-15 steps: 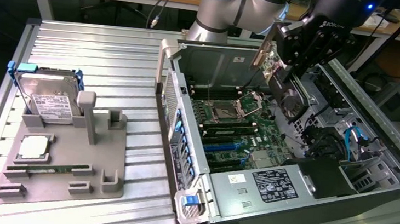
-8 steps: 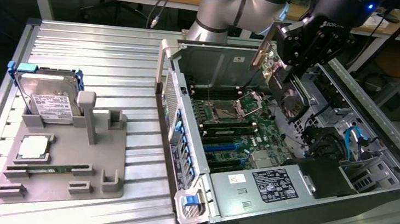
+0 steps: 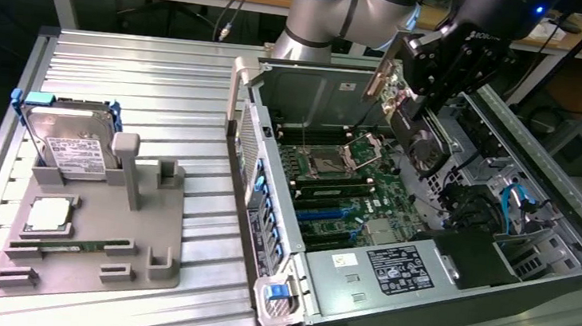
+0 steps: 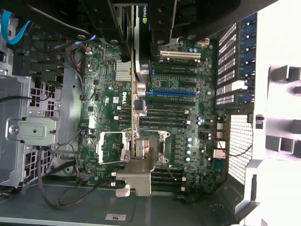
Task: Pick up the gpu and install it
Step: 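Insert the gpu into the slot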
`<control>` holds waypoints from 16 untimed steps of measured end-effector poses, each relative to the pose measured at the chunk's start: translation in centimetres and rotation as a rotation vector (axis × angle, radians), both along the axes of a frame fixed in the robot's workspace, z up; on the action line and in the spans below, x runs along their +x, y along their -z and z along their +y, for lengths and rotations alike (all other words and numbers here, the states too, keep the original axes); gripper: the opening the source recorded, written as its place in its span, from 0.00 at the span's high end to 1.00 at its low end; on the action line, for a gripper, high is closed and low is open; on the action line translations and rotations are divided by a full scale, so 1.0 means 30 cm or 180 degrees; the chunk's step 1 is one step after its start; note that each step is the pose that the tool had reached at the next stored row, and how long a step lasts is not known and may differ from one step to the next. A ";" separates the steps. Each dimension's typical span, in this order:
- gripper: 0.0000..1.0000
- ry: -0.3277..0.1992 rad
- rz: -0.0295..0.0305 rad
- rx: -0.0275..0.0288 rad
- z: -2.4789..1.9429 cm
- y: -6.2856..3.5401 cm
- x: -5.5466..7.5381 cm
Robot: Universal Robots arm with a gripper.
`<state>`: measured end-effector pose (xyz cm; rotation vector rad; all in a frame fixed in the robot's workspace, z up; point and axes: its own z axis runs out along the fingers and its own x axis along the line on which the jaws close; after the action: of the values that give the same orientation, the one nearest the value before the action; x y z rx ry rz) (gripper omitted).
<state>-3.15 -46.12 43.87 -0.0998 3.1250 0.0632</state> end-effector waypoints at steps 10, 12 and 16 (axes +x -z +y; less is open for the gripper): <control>0.73 -0.0117 0.0000 0.0000 0.000 0.000 0.000; 0.73 -0.0143 0.0000 0.0000 0.000 0.000 0.000; 0.73 -0.0213 0.0000 0.0000 0.000 0.000 0.000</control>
<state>-3.15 -46.12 43.87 -0.2042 3.1213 0.0639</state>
